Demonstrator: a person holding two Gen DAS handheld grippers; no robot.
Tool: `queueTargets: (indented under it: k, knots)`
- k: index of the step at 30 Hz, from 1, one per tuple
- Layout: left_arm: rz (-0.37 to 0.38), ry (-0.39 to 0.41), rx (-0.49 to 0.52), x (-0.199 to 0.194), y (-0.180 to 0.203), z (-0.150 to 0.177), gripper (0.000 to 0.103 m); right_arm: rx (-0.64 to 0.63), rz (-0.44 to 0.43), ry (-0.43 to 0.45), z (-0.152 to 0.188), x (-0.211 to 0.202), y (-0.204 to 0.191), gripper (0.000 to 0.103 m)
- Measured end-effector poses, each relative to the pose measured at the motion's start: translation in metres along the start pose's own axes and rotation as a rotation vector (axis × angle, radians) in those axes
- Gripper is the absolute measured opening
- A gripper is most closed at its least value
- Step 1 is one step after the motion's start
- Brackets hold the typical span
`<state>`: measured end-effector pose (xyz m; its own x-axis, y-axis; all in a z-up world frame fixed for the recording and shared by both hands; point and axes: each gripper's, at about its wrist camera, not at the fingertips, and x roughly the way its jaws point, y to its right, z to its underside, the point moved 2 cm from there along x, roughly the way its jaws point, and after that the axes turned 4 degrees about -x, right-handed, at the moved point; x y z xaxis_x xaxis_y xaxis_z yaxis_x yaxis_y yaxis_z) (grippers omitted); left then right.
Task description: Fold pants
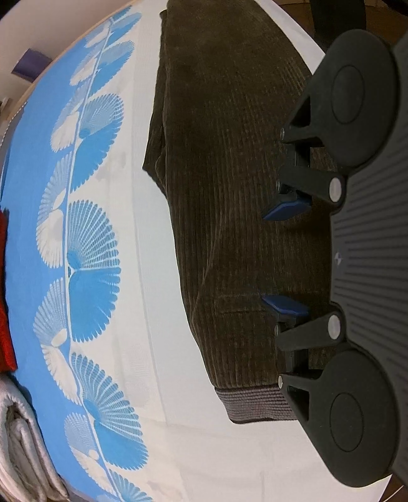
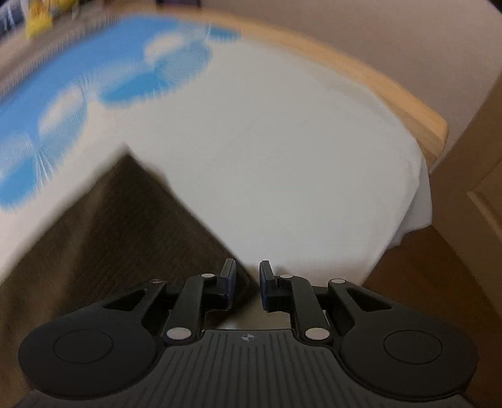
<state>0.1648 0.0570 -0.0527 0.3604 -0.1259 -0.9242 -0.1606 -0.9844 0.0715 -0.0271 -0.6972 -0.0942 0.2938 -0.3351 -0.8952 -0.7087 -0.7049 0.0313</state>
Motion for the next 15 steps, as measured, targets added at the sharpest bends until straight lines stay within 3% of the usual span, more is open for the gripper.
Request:
queueTargets:
  k: [1, 4, 6, 7, 12, 14, 15]
  knots:
    - [-0.002, 0.002, -0.007, -0.001, -0.002, 0.000, 0.058, 0.020, 0.021, -0.011, 0.001, 0.003, 0.003, 0.016]
    - [-0.001, 0.005, -0.016, -0.002, -0.005, 0.000, 0.058, 0.106, -0.077, 0.185, -0.013, -0.024, 0.004, 0.016]
    - [-0.003, 0.002, -0.010, -0.001, -0.004, 0.000, 0.058, 0.094, -0.149, 0.292, -0.020, -0.037, -0.008, 0.026]
    - [-0.007, -0.001, -0.007, 0.000, -0.004, 0.000, 0.058, 0.089, -0.200, 0.303, -0.022, -0.037, -0.015, 0.036]
    - [-0.021, -0.013, -0.010, 0.004, -0.007, 0.002, 0.058, 0.058, -0.400, 0.252, -0.036, -0.018, -0.051, 0.038]
    - [-0.028, -0.015, -0.016, 0.005, -0.010, 0.001, 0.058, 0.023, -0.403, 0.203, -0.042, -0.005, -0.066, 0.038]
    - [-0.031, -0.015, -0.018, 0.005, -0.011, 0.001, 0.058, 0.009, -0.352, 0.136, -0.044, 0.009, -0.072, 0.038]
